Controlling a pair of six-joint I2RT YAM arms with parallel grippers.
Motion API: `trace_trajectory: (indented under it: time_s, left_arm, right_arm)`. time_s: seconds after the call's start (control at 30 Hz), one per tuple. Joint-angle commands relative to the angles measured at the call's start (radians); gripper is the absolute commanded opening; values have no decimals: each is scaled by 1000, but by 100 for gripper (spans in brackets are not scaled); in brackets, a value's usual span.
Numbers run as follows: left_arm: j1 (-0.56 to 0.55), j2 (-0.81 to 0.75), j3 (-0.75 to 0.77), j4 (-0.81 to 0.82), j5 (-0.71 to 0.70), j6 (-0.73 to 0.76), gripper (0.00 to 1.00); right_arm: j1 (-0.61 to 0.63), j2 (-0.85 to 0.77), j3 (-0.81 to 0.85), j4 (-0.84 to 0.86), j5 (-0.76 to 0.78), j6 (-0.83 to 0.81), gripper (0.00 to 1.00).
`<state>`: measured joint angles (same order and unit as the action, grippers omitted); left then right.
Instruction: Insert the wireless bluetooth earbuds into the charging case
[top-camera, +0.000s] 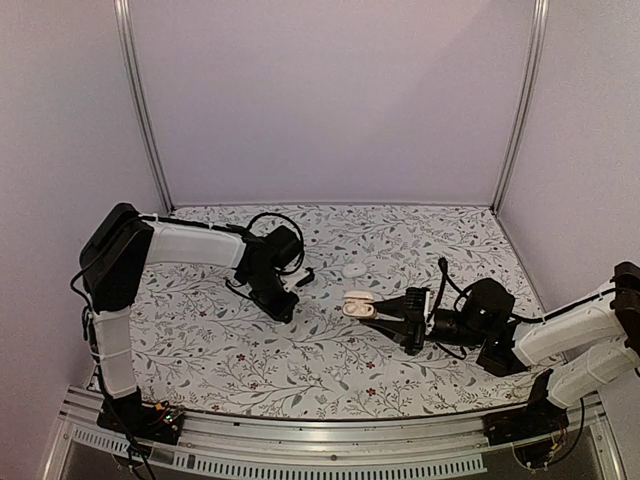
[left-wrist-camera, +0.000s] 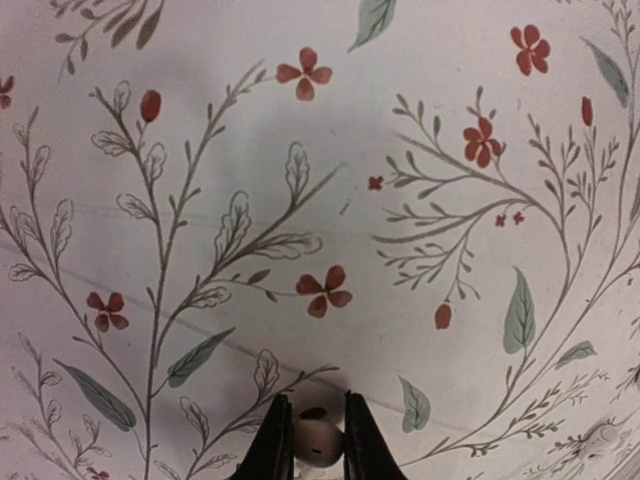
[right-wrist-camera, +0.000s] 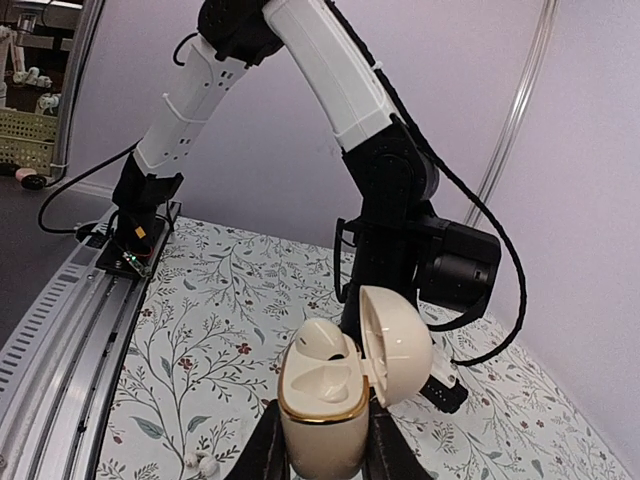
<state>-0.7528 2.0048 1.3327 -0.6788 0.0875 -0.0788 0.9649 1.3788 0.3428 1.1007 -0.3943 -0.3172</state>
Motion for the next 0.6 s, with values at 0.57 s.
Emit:
trace_trajectory:
  time_s: [0.57]
  left_arm:
    - [-20,43,41,-120,-58,14,25]
  right_arm:
    - [55,-84,-19,-44,157,-168,0]
